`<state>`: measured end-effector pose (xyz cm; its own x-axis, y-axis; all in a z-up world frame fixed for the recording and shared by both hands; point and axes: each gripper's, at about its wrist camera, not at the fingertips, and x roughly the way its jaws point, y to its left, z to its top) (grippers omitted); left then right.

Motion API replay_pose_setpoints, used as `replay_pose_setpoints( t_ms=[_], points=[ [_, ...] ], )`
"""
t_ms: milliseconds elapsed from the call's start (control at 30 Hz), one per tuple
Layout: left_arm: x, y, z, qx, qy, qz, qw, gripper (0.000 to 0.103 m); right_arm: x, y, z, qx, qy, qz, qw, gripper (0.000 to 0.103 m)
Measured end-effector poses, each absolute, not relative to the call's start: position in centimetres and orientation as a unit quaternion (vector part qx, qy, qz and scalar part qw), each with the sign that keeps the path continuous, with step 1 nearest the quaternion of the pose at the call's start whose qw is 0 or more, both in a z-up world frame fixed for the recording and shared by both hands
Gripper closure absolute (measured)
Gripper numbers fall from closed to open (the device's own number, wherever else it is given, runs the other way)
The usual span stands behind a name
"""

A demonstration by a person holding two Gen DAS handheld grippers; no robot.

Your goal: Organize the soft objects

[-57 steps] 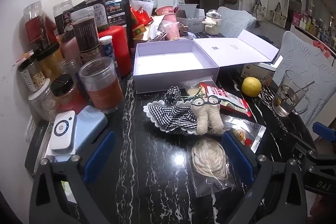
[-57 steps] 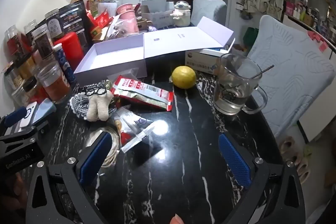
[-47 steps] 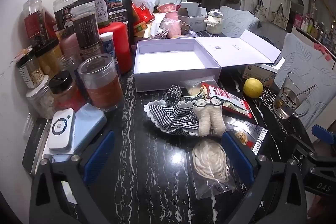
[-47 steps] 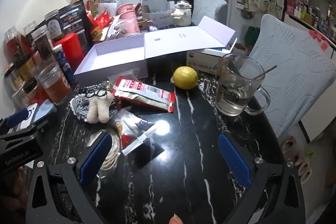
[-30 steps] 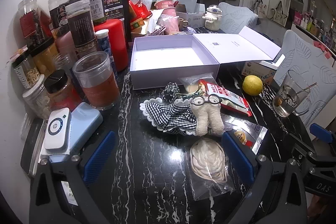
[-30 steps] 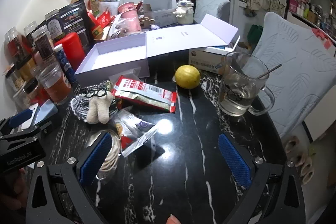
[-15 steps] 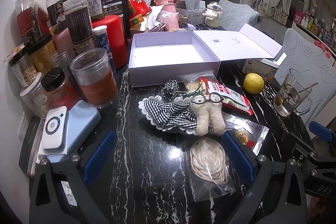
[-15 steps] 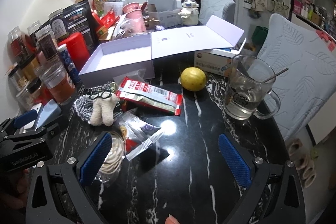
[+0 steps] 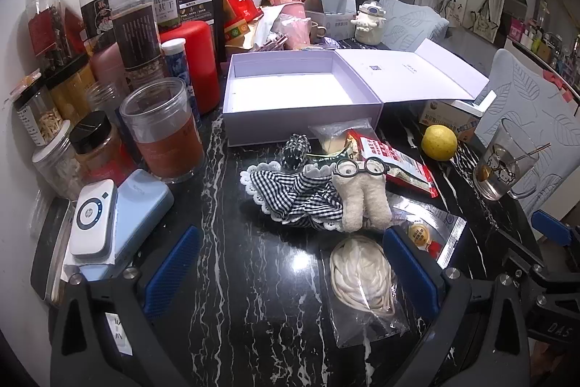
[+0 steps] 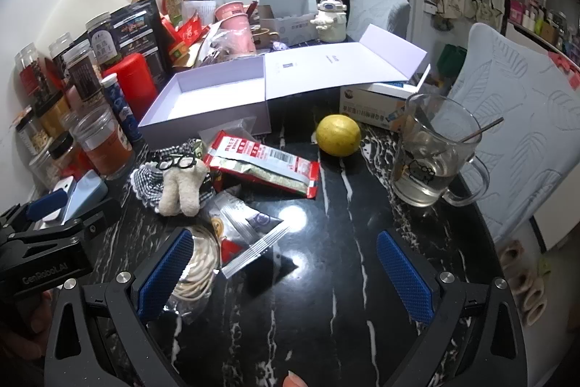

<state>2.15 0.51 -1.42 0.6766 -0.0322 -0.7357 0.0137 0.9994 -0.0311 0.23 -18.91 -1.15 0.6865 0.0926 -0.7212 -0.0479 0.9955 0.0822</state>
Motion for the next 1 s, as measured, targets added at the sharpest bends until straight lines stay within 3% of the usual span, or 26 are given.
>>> replay_pose_setpoints(
  t_ms=[1000],
  points=[
    [1.32, 0.33, -0.94, -0.014, 0.401, -0.013, 0.916, 0.000, -0.33, -19.45, -1.55, 0.036, 0.400, 0.040, 0.915, 0.000]
  ],
)
